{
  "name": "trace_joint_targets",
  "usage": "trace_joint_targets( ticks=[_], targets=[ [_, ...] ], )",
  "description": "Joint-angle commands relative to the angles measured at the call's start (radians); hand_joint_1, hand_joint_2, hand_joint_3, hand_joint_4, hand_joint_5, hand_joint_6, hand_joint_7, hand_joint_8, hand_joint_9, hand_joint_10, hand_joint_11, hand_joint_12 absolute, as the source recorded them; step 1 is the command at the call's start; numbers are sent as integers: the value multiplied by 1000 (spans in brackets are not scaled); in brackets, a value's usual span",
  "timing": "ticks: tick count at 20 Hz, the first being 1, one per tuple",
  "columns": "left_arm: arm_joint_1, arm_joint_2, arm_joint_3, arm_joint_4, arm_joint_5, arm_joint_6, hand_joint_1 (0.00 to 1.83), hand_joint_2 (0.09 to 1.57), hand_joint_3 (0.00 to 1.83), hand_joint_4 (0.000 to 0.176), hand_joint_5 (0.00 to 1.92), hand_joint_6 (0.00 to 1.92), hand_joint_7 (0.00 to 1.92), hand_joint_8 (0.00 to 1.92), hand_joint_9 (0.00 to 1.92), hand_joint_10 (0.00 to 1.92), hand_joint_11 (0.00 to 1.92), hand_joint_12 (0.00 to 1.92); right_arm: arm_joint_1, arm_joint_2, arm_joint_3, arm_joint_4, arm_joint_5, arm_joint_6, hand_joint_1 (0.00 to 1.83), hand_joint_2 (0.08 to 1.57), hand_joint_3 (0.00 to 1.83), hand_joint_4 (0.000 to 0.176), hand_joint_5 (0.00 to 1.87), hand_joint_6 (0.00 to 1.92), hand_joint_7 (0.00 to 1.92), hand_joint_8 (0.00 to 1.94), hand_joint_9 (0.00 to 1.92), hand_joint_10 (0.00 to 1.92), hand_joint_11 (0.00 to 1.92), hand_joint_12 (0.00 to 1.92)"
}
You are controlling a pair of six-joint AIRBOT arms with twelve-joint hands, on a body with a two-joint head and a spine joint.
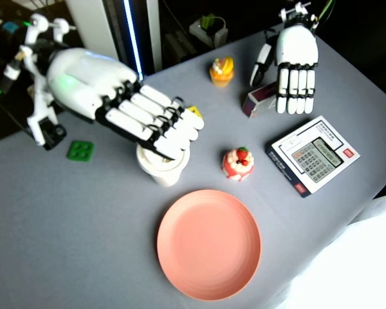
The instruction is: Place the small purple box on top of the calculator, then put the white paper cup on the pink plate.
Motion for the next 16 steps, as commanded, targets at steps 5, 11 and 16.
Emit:
trace_joint_targets(
  ticks=[5, 11, 16],
  targets=[
    [3, -42, 28, -43, -74, 7, 974, 1109, 6, 0, 623, 32, 721, 42, 699, 239, 158, 1566, 6, -2, 2, 4, 126, -3, 386, 1248, 6, 0, 0, 0, 0, 0, 0, 0, 0, 0],
    [3, -55, 37, -52, -86, 7, 1126, 1179, 1, 0, 855, 1167, 1004, 1613, 1117, 1890, 1182, 1920, 4, -2, 2, 10, 126, -3, 363, 1250, 4, 0, 0, 0, 0, 0, 0, 0, 0, 0],
    [3, -7, 7, -52, -203, 7, 1180, 1244, 1, 0, 724, 1169, 807, 1604, 920, 1890, 993, 1921, 4, -2, 3, 11, 126, -3, 374, 1246, 0, 0, 0, 0, 0, 0, 0, 0, 0, 0]
  ],
)
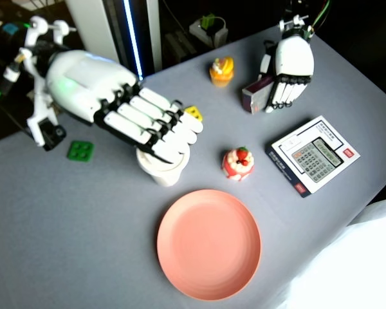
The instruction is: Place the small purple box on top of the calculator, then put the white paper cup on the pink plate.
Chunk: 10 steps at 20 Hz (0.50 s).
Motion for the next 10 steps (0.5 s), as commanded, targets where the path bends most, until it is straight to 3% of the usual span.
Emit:
trace_joint_targets(
  ticks=[1, 3, 4, 7, 10],
  targets=[
    [-9, 9, -7, 5, -146, 2, 1192, 1251, 1, 0, 703, 1172, 796, 1583, 867, 1853, 930, 1921, 4, -2, 4, -8, 126, -3, 384, 1246, 0, 0, 0, 0, 0, 0, 0, 0, 0, 0],
    [-13, 19, -6, -3, -171, 2, 1220, 1215, 0, 0, 776, 1068, 845, 1486, 890, 1773, 943, 1921, 4, -2, 4, -7, 126, -3, 385, 1245, 0, 0, 0, 0, 0, 0, 0, 0, 0, 0],
    [-22, 22, 1, -21, -182, 5, 1216, 1211, 0, 0, 779, 1212, 816, 1372, 945, 1802, 1016, 1921, 4, -3, 4, -5, 128, -3, 365, 1247, 1, 0, 0, 0, 0, 0, 0, 0, 0, 0],
    [-58, 21, 29, -82, -180, 31, 1121, 1200, 0, 0, 816, 1216, 940, 1616, 1047, 1885, 1166, 1921, 4, -7, 5, -2, 129, -3, 373, 1251, 2, 0, 0, 0, 0, 0, 0, 0, 0, 0],
    [-115, -3, 76, -132, -160, 38, 1131, 1189, 0, 0, 837, 1184, 884, 1699, 980, 1921, 1115, 1921, 4, -9, 5, 5, 132, -3, 370, 1247, 0, 0, 0, 0, 0, 0, 0, 0, 0, 0]
  ],
)
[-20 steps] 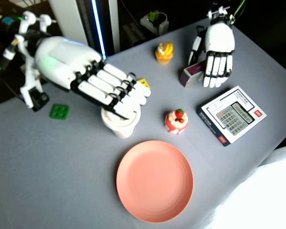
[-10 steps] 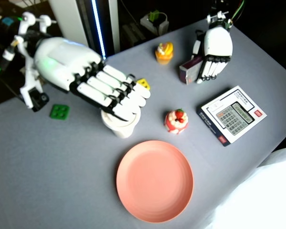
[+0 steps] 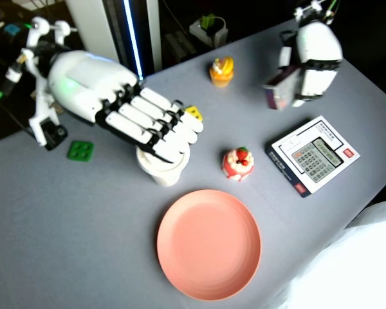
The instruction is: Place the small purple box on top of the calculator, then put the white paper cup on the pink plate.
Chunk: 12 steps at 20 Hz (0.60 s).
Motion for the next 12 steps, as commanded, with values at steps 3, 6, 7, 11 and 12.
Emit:
trace_joint_targets(
  ticks=[3, 6, 7, 11, 12],
  targets=[
    [-64, -38, 45, -30, -55, 20, 1222, 1204, 0, 0, 795, 1229, 814, 1361, 898, 1893, 999, 1921, 2, -4, 5, -9, 130, -3, 356, 1241, 0, 0, 0, 0, 0, 0, 0, 0, 0, 0],
    [-130, -91, 120, -98, 16, 27, 1218, 1190, 0, 0, 821, 1191, 847, 1373, 987, 1878, 1105, 1921, 1, -9, 8, -4, 130, -3, 330, 1243, 0, 0, 0, 0, 0, 0, 0, 0, 0, 0],
    [-154, -109, 146, -113, 46, 30, 1234, 1180, 0, 0, 835, 1168, 862, 1282, 1015, 1738, 1080, 1921, -1, -9, 8, -2, 130, -3, 326, 1238, 0, 0, 0, 0, 0, 0, 0, 0, 0, 0],
    [-325, -235, 292, -230, 252, 164, 1238, 1176, 0, 0, 797, 1062, 936, 1280, 857, 1226, 744, 1695, -6, -11, 8, 2, 133, -3, 375, 1251, 3, 0, 0, 0, 0, 0, 0, 0, 0, 0],
    [-325, -235, 292, -230, 252, 164, 1242, 1173, 0, 0, 796, 1064, 950, 1255, 862, 1175, 713, 1679, -6, -11, 8, 2, 133, -3, 359, 1250, 2, 0, 0, 0, 0, 0, 0, 0, 0, 0]
  ],
)
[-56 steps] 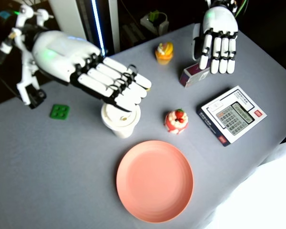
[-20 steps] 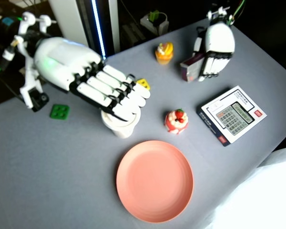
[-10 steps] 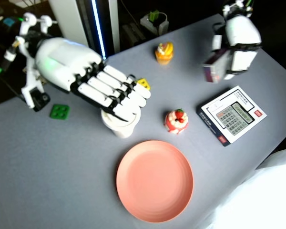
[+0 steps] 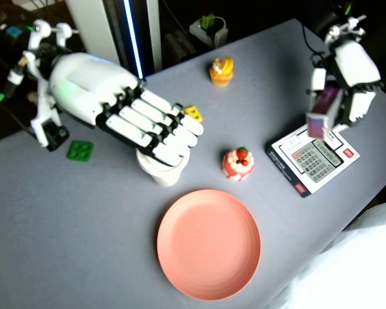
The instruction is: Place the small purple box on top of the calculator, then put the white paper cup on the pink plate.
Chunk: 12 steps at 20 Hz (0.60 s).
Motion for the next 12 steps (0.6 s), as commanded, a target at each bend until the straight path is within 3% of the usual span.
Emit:
trace_joint_targets(
  ticks=[1, 2, 4, 7, 12],
  targets=[
    [-26, -5, 13, -1, -48, 28, 1243, 1180, 1, 0, 770, 1076, 946, 1273, 889, 1221, 746, 1704, 8, -1, 5, -11, 125, -3, 362, 1252, 3, 0, 0, 0, 0, 0, 0, 0, 0, 0],
    [-40, -18, 28, -28, -26, 59, 1238, 1195, 1, 0, 741, 1102, 920, 1327, 924, 1316, 842, 1742, 8, -3, 6, -11, 125, -3, 362, 1251, 2, 0, 0, 0, 0, 0, 0, 0, 0, 0],
    [-49, -29, 44, -55, -3, 86, 1231, 1204, 2, 0, 730, 1145, 899, 1351, 902, 1308, 891, 1707, 8, -5, 7, -11, 124, -3, 345, 1257, 4, 0, 0, 0, 0, 0, 0, 0, 0, 0],
    [-50, -29, 50, -82, 17, 121, 1215, 1233, 1, 0, 666, 1208, 861, 1422, 889, 1398, 891, 1759, 7, -5, 7, -10, 124, -3, 343, 1252, 1, 0, 0, 0, 0, 0, 0, 0, 0, 0],
    [-49, -29, 60, -123, 32, 156, 1236, 1189, 0, 0, 734, 1117, 950, 1263, 940, 1182, 840, 1645, 4, -5, 7, -4, 125, -3, 405, 1251, 0, 0, 0, 0, 0, 0, 0, 0, 0, 0]
  ],
)
